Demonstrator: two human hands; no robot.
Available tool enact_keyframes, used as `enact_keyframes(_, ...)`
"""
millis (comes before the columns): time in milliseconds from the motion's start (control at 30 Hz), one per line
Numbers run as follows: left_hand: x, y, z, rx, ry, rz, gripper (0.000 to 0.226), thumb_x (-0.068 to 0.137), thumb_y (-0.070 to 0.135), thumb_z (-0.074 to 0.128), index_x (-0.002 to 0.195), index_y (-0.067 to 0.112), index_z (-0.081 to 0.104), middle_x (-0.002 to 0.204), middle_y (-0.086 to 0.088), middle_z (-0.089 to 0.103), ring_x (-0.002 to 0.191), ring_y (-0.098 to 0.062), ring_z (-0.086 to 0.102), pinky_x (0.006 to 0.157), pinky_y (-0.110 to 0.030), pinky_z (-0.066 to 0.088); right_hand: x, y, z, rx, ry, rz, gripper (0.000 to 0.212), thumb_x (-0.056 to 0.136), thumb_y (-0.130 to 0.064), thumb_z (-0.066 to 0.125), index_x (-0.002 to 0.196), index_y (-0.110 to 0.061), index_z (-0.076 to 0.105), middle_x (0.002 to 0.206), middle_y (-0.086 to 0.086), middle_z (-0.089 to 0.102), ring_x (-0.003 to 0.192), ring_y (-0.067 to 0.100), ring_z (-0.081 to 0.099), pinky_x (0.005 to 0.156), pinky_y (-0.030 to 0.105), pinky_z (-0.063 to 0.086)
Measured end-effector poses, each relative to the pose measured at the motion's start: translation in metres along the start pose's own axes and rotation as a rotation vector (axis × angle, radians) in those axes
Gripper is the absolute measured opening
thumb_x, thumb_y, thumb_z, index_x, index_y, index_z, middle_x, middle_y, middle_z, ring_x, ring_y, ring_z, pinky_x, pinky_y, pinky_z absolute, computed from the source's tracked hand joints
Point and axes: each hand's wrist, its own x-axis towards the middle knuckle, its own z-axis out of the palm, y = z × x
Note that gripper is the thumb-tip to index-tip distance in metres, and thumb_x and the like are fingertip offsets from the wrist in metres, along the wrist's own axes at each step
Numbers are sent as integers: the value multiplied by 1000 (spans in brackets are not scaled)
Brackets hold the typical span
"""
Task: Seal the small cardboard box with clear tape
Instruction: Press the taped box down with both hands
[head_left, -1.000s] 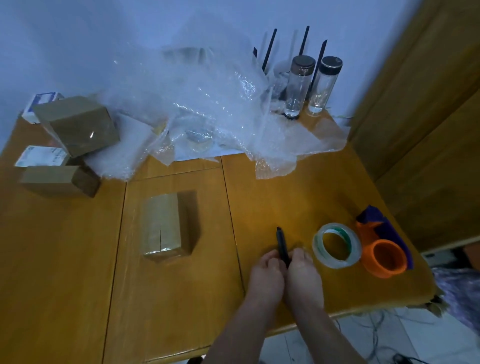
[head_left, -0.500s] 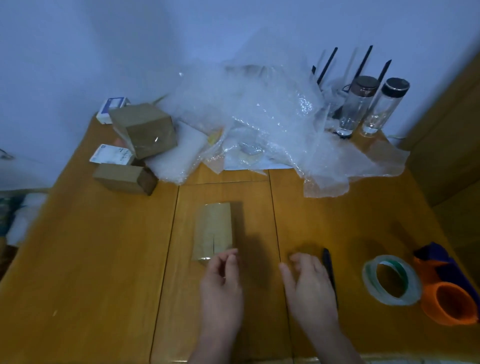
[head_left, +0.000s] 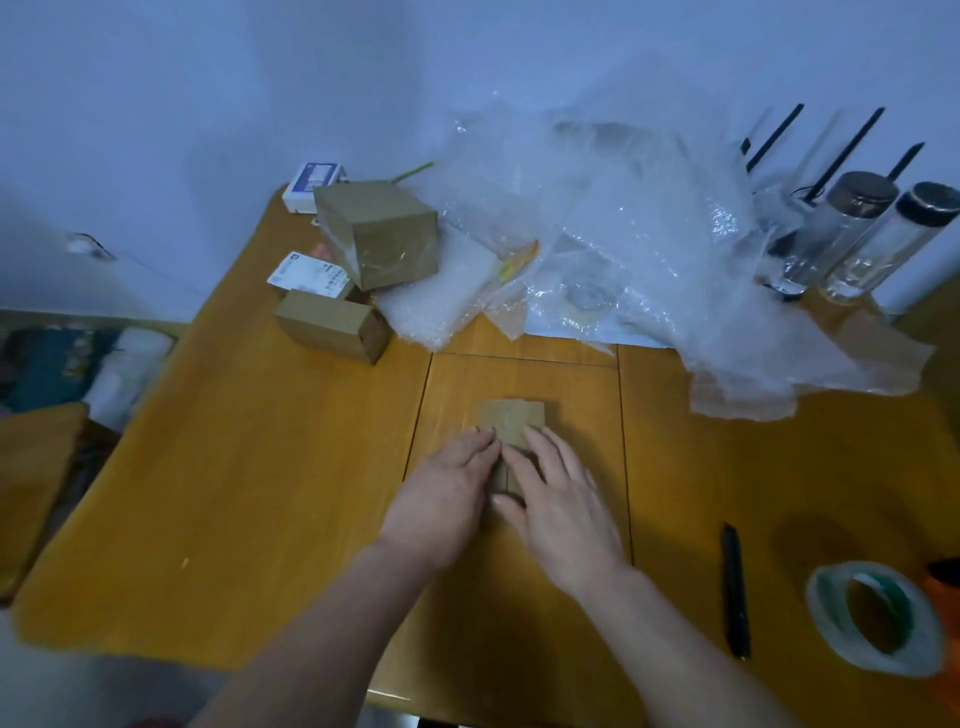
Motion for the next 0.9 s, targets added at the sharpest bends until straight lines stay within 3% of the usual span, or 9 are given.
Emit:
enact_keyframes(300, -4, -5, 9, 118, -83, 35, 65, 109, 29, 39, 164, 14, 9, 174, -4, 3, 160, -18, 3, 131, -33, 6, -1, 21, 15, -122, 15, -112, 72, 90, -63, 46, 151, -23, 42, 157, 5, 42, 149, 28, 29, 109, 48, 47)
enact_keyframes(533, -8, -6, 8, 118, -92, 53, 61, 111, 36, 25, 164, 13, 8, 174, -6, 2, 160, -18, -2, 125, -28, -7, -1, 21, 22, -108, 51, -120, 69, 88, -58, 53, 147, -21, 49, 154, 6, 46, 148, 30, 33, 107, 49, 49)
enact_keyframes(900, -4, -10, -5, 203, -220, 70, 63, 110, 42, 22, 165, 16, 6, 175, -2, 2, 160, -17, -4, 131, -39, 5, 5, 35, 12, -131, 9, -210, 79, 80, -61, 68, 146, -24, 46, 154, 3, 42, 147, 28, 29, 107, 50, 48)
